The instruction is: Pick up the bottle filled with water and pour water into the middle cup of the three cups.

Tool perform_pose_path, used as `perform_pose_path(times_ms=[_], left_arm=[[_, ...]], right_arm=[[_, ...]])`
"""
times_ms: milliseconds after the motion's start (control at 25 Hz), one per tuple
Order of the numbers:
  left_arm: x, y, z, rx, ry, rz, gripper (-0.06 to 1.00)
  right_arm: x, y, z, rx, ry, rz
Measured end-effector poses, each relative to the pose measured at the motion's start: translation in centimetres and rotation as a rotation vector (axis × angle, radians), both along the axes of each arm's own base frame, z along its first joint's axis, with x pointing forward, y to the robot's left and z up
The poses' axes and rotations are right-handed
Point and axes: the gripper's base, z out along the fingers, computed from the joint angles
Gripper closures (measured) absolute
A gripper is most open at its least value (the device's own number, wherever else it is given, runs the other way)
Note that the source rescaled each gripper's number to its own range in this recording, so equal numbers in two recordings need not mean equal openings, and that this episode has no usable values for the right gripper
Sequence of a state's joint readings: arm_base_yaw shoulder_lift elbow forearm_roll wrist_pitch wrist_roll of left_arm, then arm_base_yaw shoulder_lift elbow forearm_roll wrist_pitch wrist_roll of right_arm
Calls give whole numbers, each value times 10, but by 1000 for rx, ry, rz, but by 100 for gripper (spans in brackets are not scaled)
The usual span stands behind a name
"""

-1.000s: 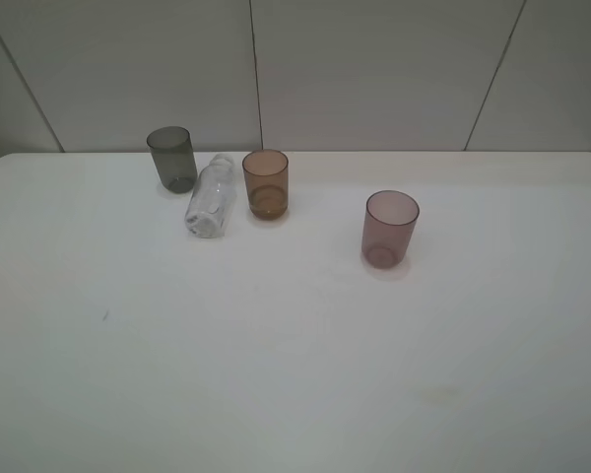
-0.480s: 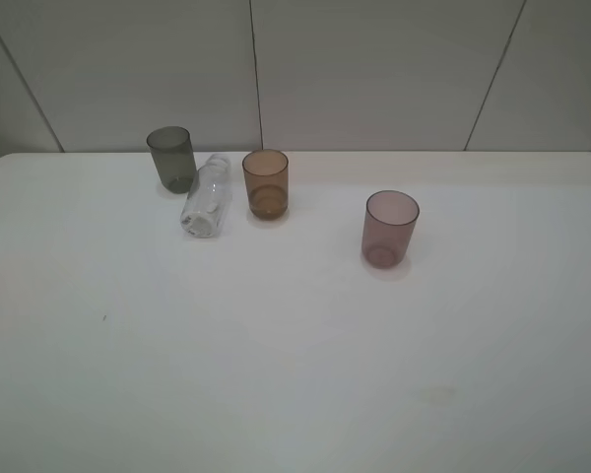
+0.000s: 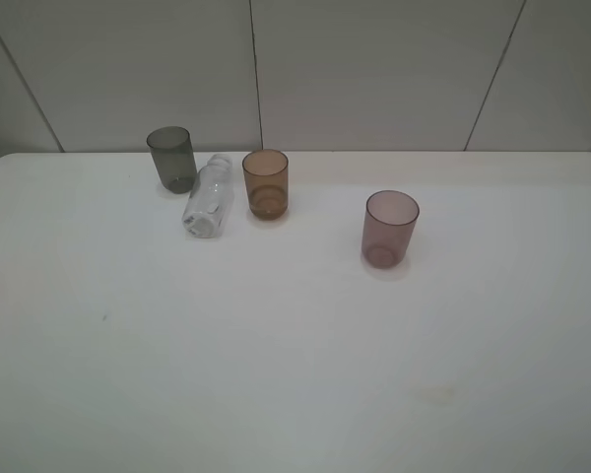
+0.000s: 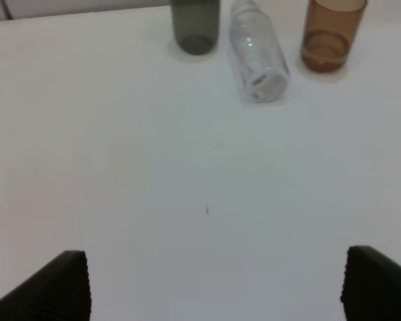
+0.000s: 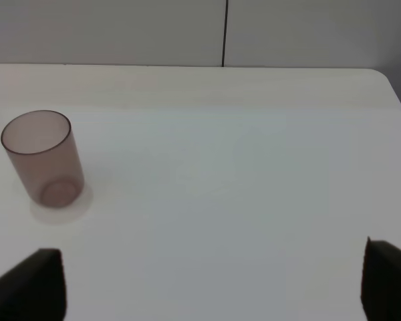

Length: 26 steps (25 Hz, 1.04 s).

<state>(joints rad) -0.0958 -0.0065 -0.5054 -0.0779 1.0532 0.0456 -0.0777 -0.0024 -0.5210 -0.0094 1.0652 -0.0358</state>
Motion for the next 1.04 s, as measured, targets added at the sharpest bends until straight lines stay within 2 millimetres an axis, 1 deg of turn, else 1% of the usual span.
perform_pose_path(times_ms=[160,240,1040], left_arm=[[1,-1,0,0,0,121,9],[1,-1,0,0,0,141,9],[1,-1,0,0,0,145,9]], right_arm=[[0,0,0,0,0,0],[0,0,0,0,0,0],[0,0,0,0,0,0]])
